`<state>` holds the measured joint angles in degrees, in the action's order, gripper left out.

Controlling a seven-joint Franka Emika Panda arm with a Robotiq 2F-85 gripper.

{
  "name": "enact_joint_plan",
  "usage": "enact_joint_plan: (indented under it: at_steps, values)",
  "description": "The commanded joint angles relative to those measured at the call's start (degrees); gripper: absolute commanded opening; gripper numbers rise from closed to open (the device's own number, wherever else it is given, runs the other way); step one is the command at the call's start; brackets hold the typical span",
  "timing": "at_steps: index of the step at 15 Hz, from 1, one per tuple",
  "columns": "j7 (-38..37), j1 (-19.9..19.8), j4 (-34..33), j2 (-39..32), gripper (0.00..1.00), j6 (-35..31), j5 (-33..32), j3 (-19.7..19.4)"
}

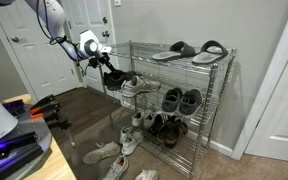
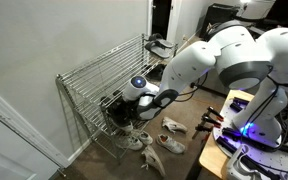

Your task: Move the black sneakers from the topmost shelf to the second shelf.

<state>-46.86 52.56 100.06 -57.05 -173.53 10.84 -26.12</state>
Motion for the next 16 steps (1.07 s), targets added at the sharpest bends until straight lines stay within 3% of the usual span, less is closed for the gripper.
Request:
enact_joint_plan:
  at_steps: [1, 3, 7, 11, 16]
  values:
    - [0.1, 1.6, 2.8, 4.1, 1.00, 5.2, -1.7, -0.8]
    - [-1.1, 2.8, 3.6, 4.7, 1.00, 7.9, -2.9, -1.7]
    - [-1.3, 3.7, 7.0, 8.0, 1.00, 7.0, -4.5, -1.2]
    - [1.0, 0.7, 10.7, 12.9, 1.00, 12.6, -5.4, 3.9]
    - [-1.1, 1.0, 15.4, 17.0, 1.00, 12.9, -7.7, 4.6]
